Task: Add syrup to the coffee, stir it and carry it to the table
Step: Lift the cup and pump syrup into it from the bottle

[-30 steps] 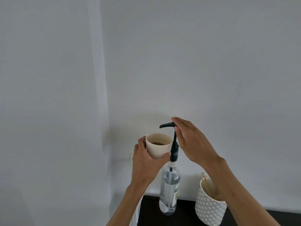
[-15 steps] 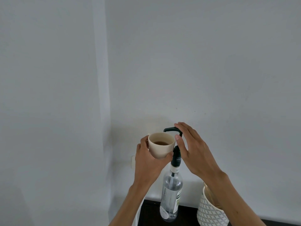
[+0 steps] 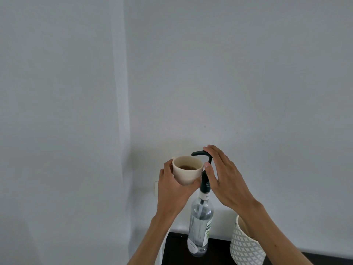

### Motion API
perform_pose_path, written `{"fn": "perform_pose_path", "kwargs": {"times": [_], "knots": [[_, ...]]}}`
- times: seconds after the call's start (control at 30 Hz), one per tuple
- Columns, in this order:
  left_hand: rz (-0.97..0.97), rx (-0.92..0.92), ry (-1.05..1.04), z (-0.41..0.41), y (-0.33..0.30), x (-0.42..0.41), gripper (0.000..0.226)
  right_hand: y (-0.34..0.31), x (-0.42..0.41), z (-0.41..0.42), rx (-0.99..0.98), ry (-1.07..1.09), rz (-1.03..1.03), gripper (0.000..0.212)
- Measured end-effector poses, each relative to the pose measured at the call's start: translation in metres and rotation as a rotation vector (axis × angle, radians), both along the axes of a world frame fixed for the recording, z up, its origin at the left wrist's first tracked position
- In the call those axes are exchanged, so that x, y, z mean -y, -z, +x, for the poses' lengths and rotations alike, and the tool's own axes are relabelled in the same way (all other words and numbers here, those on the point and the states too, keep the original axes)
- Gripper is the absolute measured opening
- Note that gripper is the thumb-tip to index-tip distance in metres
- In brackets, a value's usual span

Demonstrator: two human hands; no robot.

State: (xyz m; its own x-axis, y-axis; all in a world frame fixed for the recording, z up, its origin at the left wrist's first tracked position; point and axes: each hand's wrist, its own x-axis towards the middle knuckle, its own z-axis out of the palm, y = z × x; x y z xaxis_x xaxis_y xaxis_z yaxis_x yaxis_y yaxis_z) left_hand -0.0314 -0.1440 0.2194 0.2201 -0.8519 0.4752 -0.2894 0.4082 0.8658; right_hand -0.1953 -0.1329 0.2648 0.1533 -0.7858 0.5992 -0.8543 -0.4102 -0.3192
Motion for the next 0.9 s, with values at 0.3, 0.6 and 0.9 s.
{"fn": "perform_pose_path", "kwargs": {"times": [0.3, 0.6, 0.9], "knots": [[0.010, 0.015, 0.006, -0.002, -0.002, -0.005, 0.096, -0.020, -0.003, -0.001, 0.001, -0.022, -0.002, 0.047], [0.042, 0.023, -0.009, 0.001, 0.003, -0.002, 0.098, -0.013, -0.001, 0.001, -0.004, -0.029, -0.068, 0.044], [0.045, 0.015, -0.006, 0.003, 0.002, -0.002, 0.100, -0.009, -0.002, 0.000, 0.006, -0.035, -0.045, 0.053]]}}
